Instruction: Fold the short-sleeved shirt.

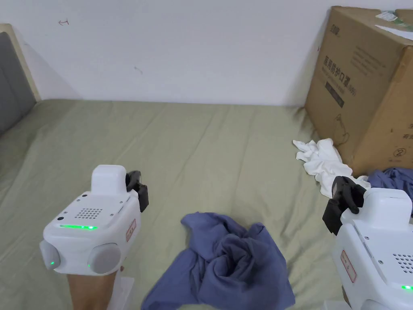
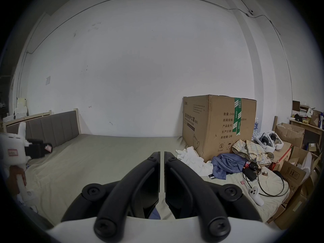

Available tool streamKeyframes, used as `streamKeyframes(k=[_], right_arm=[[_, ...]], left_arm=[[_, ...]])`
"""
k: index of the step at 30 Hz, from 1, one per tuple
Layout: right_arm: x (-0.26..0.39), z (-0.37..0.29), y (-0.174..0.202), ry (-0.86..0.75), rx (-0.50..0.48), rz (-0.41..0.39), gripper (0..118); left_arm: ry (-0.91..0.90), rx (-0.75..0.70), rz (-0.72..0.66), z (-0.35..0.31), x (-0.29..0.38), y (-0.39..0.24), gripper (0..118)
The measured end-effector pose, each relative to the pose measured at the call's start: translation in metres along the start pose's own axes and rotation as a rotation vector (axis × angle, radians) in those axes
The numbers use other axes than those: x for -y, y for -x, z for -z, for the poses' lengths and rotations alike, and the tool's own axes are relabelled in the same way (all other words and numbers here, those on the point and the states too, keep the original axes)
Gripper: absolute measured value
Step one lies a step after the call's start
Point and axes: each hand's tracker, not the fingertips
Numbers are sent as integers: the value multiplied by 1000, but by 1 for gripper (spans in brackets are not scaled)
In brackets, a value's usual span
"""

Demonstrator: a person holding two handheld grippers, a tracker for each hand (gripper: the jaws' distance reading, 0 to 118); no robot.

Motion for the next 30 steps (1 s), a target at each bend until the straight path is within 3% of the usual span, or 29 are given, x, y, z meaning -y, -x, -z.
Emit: streamKeyframes(k=[14, 15, 16, 17, 18, 28, 30], right_arm=[[16, 3, -9, 52, 7, 4, 6], [17, 3, -10, 54, 8, 5, 6], [18, 4, -10, 57, 8, 6, 6], [19, 4, -10, 61, 7, 7, 6], [20, 3, -11, 63, 7, 7, 6], [27, 3, -12, 89, 3, 12, 6], [28, 4, -13, 92, 4, 12, 6]], left_arm=[[494, 52, -175, 32, 130, 7, 8], [523, 56, -181, 34, 136, 7, 22], [546, 49, -190, 33, 142, 5, 52], [574, 45, -196, 35, 148, 3, 95], [611, 33, -185, 37, 152, 1, 102], [736, -58, -127, 47, 182, -13, 101], [761, -50, -130, 49, 186, -16, 74]])
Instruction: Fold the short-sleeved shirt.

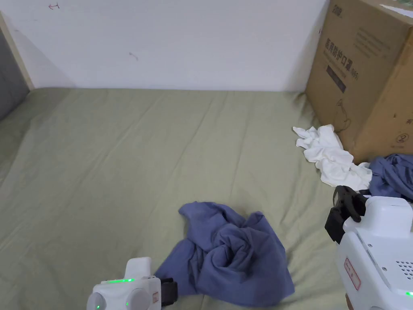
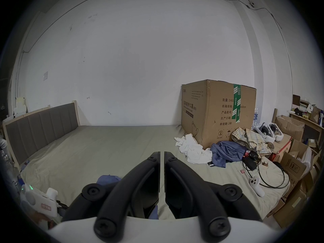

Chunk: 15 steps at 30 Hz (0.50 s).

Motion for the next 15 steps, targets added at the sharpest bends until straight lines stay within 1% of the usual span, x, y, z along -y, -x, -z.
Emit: streamKeyframes(k=[1, 2, 3, 4, 5, 6, 8, 9, 12, 13, 15], right_arm=[[1, 0, 0, 2, 1, 1, 6], [1, 0, -1, 4, 1, 3, 6], [1, 1, -1, 6, 1, 4, 6], [1, 1, -1, 9, 1, 5, 6], [2, 2, -1, 11, 0, 5, 6], [3, 3, -1, 14, -1, 4, 6], [4, 6, -1, 25, -1, -2, 6], [6, 9, -1, 29, -3, -2, 6], [11, 24, -2, 83, -23, 14, 7], [14, 32, -1, 108, -30, 22, 9], [21, 53, 0, 170, -60, 31, 16]], left_arm=[[1, 4, 5, 2, 3, -2, 74], [3, 3, 24, 3, 6, -5, 70], [-8, -29, 74, 2, 8, -9, 64], [-23, -25, 106, 0, 8, -12, 59], [-33, 11, 122, -2, 8, -14, 33], [-32, 55, 128, -4, 9, -15, 16], [-51, 48, 139, -8, 8, -18, 12], [-71, 73, 145, -11, 6, -18, 12], [-134, 124, 90, -29, -2, -14, 12], [-150, 147, 61, -33, -6, -10, 12], [-173, 196, 25, -43, -12, -5, 11]])
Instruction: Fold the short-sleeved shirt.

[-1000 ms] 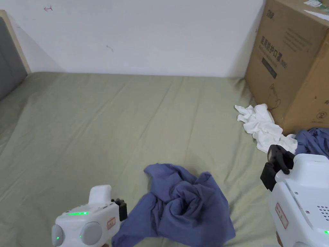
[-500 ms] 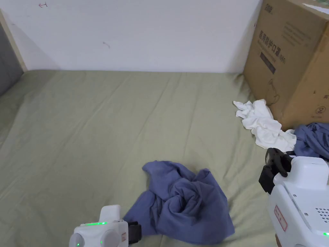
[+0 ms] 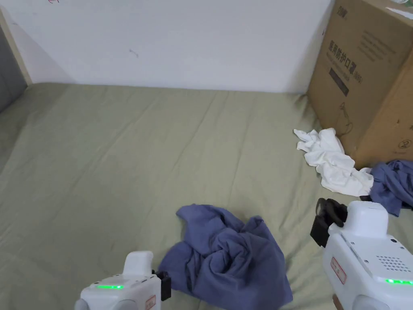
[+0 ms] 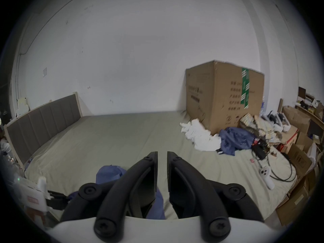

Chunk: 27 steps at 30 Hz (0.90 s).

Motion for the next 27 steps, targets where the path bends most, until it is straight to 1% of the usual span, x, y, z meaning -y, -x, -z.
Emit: streamKeyframes(k=[1, 2, 4, 5, 6, 8, 12, 13, 15, 17, 18, 19, 21, 22, 23, 24, 25, 26, 27], right_arm=[[1, 13, 1, 35, -12, -4, 23], [2, 28, 1, 79, -27, -14, 39], [5, 60, 4, 172, -62, -23, 86], [8, 77, 4, 218, -68, -19, 105], [12, 93, 5, 267, -75, -18, 110], [23, 124, 6, 310, -102, -13, 116], [44, 184, 11, 479, -79, -68, 117], [49, 197, 11, 519, -89, -60, 117], [59, 218, 13, 592, -84, -73, 115], [68, 236, 17, 633, -62, -106, 114], [72, 242, 18, 646, -66, -123, 111], [77, 245, 21, 657, -58, -133, 104], [83, 251, 24, 694, -50, -146, 72], [85, 251, 24, 702, -74, -121, 56], [87, 246, 24, 720, -121, -80, 34], [88, 242, 26, 715, -120, -75, 18], [87, 238, 28, 693, -95, -94, 14], [85, 233, 28, 666, -98, -104, 8], [83, 225, 25, 643, -114, -89, 8]], left_arm=[[-15, 9, -15, -4, -4, 1, 12], [-15, 16, -15, -6, -7, 2, 12], [-27, 28, -24, -9, -11, 4, 11], [-32, 35, -28, -9, -11, 4, 11], [-32, 37, -30, -9, -12, 5, 12], [-33, 39, -29, -7, -11, 6, 12], [-17, 48, -46, 2, -9, 13, 11], [-13, 47, -52, 3, -8, 14, 11], [-5, 52, -67, 5, -7, 18, 11], [-1, 53, -82, 6, -7, 22, 11], [0, 53, -88, 6, -7, 23, 11], [3, 55, -94, 7, -7, 25, 11], [3, 56, -101, 7, -6, 26, 11], [5, 56, -103, 7, -6, 26, 11], [3, 56, -106, 8, -6, 26, 11], [2, 59, -108, 8, -6, 26, 11], [1, 61, -109, 7, -7, 26, 12], [-2, 65, -111, 7, -7, 25, 11], [-5, 70, -114, 7, -7, 24, 11]])
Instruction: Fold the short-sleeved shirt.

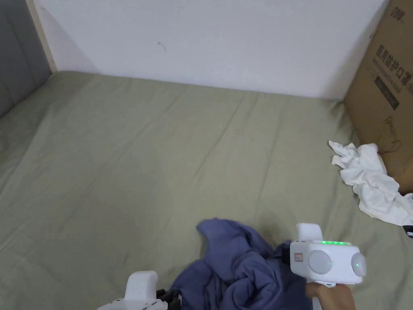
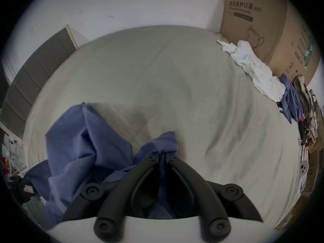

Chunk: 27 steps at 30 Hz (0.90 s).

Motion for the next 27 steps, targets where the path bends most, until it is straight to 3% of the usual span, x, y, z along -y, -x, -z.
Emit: streamKeyframes(k=[7, 13, 19, 27], right_arm=[[-8, -87, -18, -252, -37, 63, 6], [-40, -179, -42, -447, -6, 74, 6], [-79, -244, -60, -577, 33, 93, 6], [-142, -280, -69, -664, 71, 144, 6]], left_arm=[[-61, 68, -57, -9, -16, -8, 11], [-162, 79, -29, -23, -60, -20, 11], [-301, 72, -9, -45, -137, -27, 11], [-465, 20, 18, -82, -256, -34, 11]])
